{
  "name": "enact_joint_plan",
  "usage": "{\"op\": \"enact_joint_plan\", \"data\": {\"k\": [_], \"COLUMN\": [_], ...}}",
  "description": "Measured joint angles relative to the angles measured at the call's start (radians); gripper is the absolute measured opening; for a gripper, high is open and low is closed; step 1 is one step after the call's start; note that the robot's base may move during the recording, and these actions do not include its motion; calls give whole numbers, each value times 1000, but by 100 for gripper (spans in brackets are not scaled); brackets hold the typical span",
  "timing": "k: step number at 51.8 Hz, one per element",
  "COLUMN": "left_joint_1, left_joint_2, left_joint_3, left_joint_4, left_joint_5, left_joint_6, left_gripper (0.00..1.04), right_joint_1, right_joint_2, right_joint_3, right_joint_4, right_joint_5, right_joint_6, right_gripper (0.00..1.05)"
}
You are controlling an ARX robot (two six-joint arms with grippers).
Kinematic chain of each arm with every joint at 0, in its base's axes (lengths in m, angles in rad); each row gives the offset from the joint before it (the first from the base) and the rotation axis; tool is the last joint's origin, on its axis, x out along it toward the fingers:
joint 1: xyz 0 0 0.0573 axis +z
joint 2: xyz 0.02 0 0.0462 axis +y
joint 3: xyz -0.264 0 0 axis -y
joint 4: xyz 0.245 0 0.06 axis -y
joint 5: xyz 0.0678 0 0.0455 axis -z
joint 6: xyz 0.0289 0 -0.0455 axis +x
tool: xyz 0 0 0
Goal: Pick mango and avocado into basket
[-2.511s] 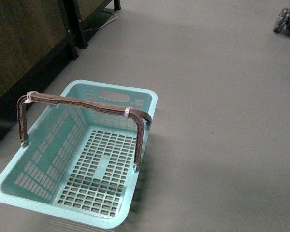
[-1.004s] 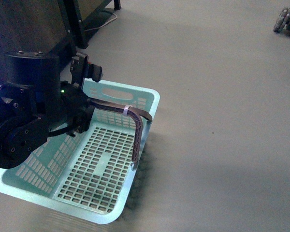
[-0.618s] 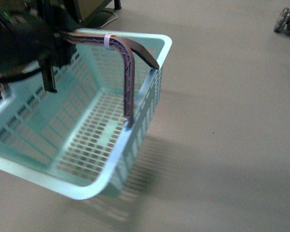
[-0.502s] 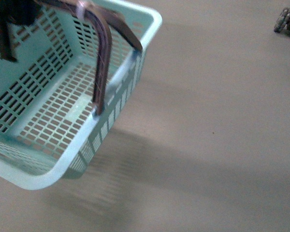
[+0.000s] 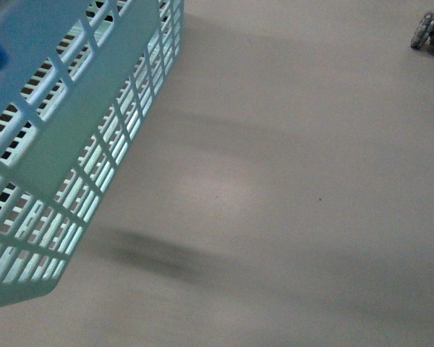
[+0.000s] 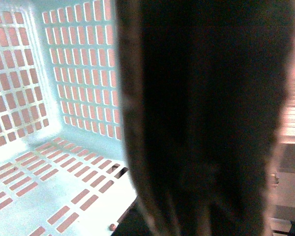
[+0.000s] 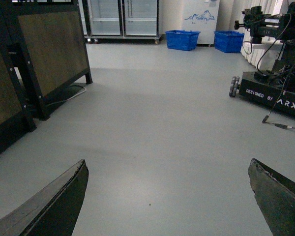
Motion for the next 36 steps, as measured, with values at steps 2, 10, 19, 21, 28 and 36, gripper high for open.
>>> {"op": "enact_joint_plan", "data": {"k": [2, 10, 19, 21, 28, 36], "left_joint_1": [0, 0, 3, 3, 3, 3], "left_joint_2": [-29, -87, -84, -84, -84, -84], "left_joint_3": [0, 0, 0, 0, 0, 0], "left_joint_4": [-37, -89, -90, -90, -90, -90], "left_joint_5": [-9, -18, -22, -21, -16, -17], "left_joint_6": [8, 50, 60, 60, 60, 60], "left_gripper": [6, 6, 6, 6, 6, 6], "right_joint_1": [0, 0, 0, 0, 0, 0], "right_joint_2": [0, 0, 0, 0, 0, 0], "right_joint_3": [0, 0, 0, 0, 0, 0], "right_joint_4": [0, 0, 0, 0, 0, 0], "right_joint_5": [0, 0, 0, 0, 0, 0], "right_joint_6": [0, 0, 0, 0, 0, 0], "right_gripper": [97, 97, 97, 97, 97, 97]}}
